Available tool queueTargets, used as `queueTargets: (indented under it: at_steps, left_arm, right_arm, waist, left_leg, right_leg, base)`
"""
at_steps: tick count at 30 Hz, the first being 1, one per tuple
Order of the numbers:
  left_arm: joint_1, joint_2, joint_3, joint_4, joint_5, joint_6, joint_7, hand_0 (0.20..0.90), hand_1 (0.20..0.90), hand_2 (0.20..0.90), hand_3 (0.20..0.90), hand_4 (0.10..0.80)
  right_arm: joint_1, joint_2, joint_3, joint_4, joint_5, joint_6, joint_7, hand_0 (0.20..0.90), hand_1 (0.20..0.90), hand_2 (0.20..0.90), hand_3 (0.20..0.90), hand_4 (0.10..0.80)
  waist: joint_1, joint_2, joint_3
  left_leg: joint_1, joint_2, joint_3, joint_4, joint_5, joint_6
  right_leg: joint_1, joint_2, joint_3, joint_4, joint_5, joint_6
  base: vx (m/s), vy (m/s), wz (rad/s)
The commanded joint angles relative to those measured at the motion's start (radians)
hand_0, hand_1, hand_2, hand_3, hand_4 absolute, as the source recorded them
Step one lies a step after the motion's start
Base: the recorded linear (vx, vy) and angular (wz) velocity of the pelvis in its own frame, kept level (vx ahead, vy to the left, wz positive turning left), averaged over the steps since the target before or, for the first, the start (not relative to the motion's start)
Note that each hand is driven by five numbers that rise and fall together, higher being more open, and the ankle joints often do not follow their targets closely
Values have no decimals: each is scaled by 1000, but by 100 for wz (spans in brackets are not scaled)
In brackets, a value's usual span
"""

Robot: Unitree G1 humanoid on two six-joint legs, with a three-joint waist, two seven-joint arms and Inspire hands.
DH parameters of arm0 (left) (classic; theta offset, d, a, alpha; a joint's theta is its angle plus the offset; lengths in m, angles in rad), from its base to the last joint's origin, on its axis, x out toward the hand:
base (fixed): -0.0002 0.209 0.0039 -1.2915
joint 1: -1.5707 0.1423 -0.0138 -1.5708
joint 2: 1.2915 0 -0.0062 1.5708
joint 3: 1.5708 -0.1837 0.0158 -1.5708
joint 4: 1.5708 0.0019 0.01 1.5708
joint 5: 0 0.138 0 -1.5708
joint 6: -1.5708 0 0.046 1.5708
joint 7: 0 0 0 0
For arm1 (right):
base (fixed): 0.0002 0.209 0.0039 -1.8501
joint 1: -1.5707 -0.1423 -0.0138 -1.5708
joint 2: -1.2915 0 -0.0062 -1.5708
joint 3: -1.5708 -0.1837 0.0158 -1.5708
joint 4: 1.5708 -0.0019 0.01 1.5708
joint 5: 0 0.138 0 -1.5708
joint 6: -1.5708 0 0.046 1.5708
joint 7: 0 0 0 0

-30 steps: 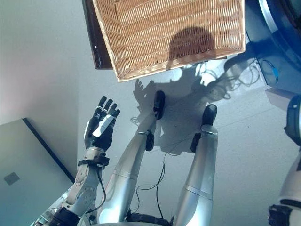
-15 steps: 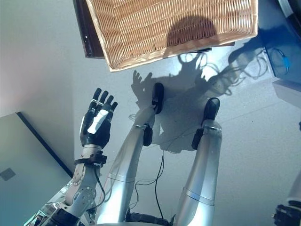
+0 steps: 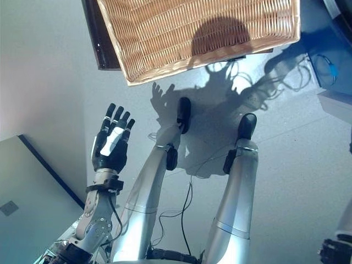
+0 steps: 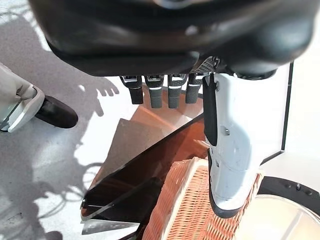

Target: Pick up the clothes and place them into the washing machine

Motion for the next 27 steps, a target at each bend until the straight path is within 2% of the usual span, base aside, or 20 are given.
queueTargets:
  at_steps: [1,12,27]
  left_arm:
    - [17,28,82,-60,3,-85,-1,900,900,900,900,800]
    - [5,46,83,-65,7,-90,-10,900,900,900,900,800]
    - [0,65,95,-64,-1,-102,-25,900,900,900,900,800]
  right_arm:
    - [9,-114,121,-13,-12,12,-142,900,900,900,900,800]
    - [65,-94,74,-54,-50,9,-187,900,900,900,900,800]
    - [149,-64,31,-107,-129,6,-241,900,900,900,900,800]
  waist:
    - [17,57,-22]
    - [23,54,-22]
    - [39,29,-23]
  left_leg:
    - [37,20,51,36,-105,-63]
    - [56,15,57,61,-113,-57]
    - [59,11,49,106,-131,-43]
  right_leg:
    - [50,70,-89,-2,-60,-98]
    - [66,75,-89,13,-58,-98]
    - [92,78,-91,10,-52,-96]
  base:
    - [-25,32,-2]
    - [-38,31,-3]
    - [-40,23,-4]
